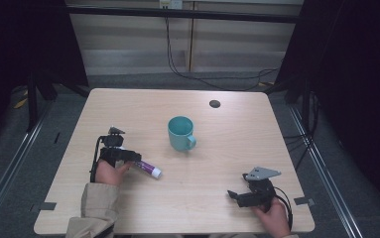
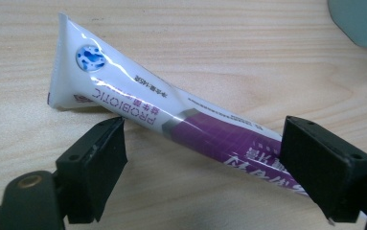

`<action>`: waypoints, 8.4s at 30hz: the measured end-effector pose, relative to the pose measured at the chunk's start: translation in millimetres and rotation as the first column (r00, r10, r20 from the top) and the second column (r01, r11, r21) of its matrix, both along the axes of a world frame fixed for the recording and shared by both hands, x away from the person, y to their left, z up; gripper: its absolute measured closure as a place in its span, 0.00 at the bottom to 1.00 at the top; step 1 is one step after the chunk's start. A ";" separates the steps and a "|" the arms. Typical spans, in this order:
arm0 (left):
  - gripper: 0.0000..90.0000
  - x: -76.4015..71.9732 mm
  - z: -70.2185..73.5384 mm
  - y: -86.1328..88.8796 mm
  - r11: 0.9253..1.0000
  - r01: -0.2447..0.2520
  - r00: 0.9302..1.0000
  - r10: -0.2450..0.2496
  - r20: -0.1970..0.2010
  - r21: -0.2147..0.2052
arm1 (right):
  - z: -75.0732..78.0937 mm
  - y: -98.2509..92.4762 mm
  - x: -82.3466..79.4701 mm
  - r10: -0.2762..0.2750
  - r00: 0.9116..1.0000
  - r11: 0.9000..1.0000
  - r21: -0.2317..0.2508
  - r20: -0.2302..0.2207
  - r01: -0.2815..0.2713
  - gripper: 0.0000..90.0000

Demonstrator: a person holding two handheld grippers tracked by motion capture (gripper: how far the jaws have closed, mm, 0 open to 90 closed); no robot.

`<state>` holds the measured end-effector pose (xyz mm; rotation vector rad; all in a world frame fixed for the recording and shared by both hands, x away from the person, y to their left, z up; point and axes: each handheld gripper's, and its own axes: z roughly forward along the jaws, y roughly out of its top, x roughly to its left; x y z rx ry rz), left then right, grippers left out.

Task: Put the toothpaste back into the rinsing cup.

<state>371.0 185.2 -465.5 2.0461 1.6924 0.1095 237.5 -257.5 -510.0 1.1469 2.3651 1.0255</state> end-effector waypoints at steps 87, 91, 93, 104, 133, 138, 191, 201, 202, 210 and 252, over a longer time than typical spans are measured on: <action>0.86 21.2 -0.6 -34.5 0.914 0.322 0.941 -0.281 -0.188 0.248 | -0.1 -0.5 0.9 0.003 1.000 1.000 0.004 0.000 -0.003 0.15; 0.86 20.9 -0.2 -31.6 0.913 0.320 0.943 -0.281 -0.176 0.254 | -0.2 -0.6 1.0 0.005 1.000 1.000 0.003 0.002 -0.005 0.15; 0.86 19.3 1.3 -30.6 0.921 0.303 0.949 -0.270 -0.162 0.246 | -0.1 -0.5 0.9 0.003 1.000 1.000 0.004 0.000 -0.003 0.15; 0.86 12.8 19.9 -23.7 0.933 0.306 0.952 -0.292 -0.096 0.188 | -0.1 -0.5 0.9 0.004 1.000 1.000 0.004 0.000 -0.004 0.15; 0.86 4.7 64.7 -19.8 0.944 0.324 0.936 -0.330 0.121 0.065 | -0.2 -0.6 0.9 0.004 1.000 1.000 0.003 0.001 -0.004 0.15; 0.86 4.0 70.5 -19.3 0.952 0.302 0.936 -0.305 0.178 0.040 | -0.2 -0.6 1.0 0.004 1.000 1.000 0.004 0.002 -0.004 0.15; 0.86 1.4 100.3 -51.7 0.952 0.302 0.803 -0.221 0.553 -0.058 | -0.2 -0.5 0.9 0.004 1.000 1.000 0.003 0.002 -0.004 0.15; 0.86 6.4 104.8 -61.7 0.948 0.308 0.786 -0.211 0.581 -0.072 | -0.1 -0.5 0.9 0.003 1.000 1.000 0.001 0.002 -0.003 0.15; 0.86 6.5 105.6 -62.3 0.949 0.309 0.786 -0.213 0.581 -0.070 | -0.2 -0.5 0.9 0.005 1.000 1.000 0.003 0.002 -0.005 0.15; 0.86 9.3 110.2 -66.7 0.948 0.310 0.771 -0.209 0.601 -0.068 | -0.2 -0.6 1.0 0.005 1.000 1.000 0.003 0.002 -0.005 0.15; 0.86 34.9 118.0 -116.0 0.932 0.357 0.748 -0.244 0.618 -0.065 | -0.2 -0.5 0.9 0.003 1.000 1.000 0.005 0.001 -0.003 0.15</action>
